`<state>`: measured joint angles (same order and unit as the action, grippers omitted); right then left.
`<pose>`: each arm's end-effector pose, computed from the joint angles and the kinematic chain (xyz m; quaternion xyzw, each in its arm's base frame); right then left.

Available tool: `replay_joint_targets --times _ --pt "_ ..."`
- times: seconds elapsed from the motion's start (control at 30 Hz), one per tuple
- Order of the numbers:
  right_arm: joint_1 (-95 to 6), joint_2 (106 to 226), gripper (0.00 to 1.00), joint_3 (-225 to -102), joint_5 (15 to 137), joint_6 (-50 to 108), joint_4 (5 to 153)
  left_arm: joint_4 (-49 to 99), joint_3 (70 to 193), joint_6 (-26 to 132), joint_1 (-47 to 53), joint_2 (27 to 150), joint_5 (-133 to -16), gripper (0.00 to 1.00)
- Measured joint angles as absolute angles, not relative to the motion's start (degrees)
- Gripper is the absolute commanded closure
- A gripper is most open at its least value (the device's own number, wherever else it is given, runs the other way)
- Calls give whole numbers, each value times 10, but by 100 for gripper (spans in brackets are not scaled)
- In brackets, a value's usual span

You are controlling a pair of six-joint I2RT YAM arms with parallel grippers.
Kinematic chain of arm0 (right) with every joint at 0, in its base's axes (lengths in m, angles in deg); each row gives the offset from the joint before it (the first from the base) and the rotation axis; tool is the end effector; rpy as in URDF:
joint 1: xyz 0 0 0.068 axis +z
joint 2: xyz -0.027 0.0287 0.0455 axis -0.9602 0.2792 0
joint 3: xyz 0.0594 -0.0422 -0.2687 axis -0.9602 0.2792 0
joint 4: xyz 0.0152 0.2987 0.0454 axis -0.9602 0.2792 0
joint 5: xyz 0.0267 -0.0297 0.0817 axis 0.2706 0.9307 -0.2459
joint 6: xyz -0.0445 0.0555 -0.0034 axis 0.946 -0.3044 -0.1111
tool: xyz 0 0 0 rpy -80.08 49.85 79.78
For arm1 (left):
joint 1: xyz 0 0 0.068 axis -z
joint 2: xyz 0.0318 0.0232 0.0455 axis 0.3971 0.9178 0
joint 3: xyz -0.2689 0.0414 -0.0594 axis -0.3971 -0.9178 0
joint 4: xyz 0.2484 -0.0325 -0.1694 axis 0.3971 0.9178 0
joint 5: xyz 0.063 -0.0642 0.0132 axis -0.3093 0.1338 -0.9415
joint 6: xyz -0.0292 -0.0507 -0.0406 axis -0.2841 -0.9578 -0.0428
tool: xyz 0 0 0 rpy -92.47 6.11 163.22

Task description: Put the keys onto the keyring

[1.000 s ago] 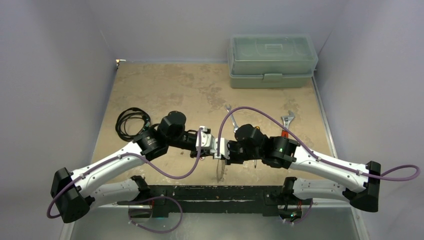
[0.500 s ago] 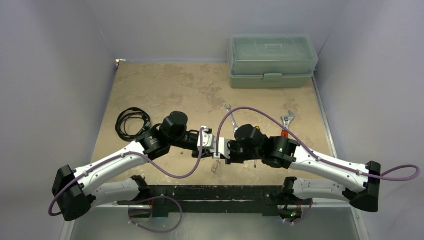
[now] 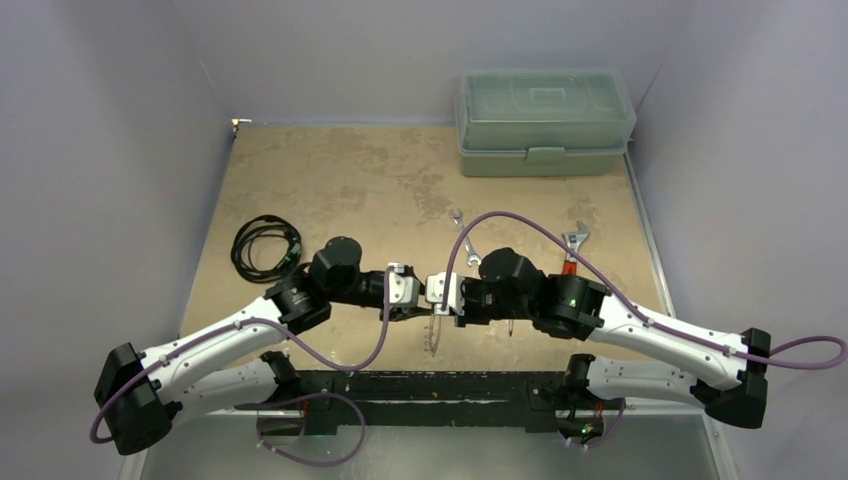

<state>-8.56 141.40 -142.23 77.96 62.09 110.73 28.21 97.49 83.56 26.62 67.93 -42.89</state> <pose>0.1086 0.2484 0.3138 -0.6470 0.6006 0.1962 0.4269 0.1461 -0.2326 0.2692 0.5971 0.5141 -0.4123 0.4574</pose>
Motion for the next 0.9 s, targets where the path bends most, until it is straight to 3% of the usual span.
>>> replay_joint_targets --times 0.5,0.7,0.9 --pt "-86 1420 100 -1422 779 621 1104 247 975 824 266 703 -424 87" --pt "-86 1420 100 -1422 779 622 1104 247 975 822 266 709 -421 75" --pt "-86 1420 100 -1422 779 623 1104 247 975 820 266 709 -420 73"
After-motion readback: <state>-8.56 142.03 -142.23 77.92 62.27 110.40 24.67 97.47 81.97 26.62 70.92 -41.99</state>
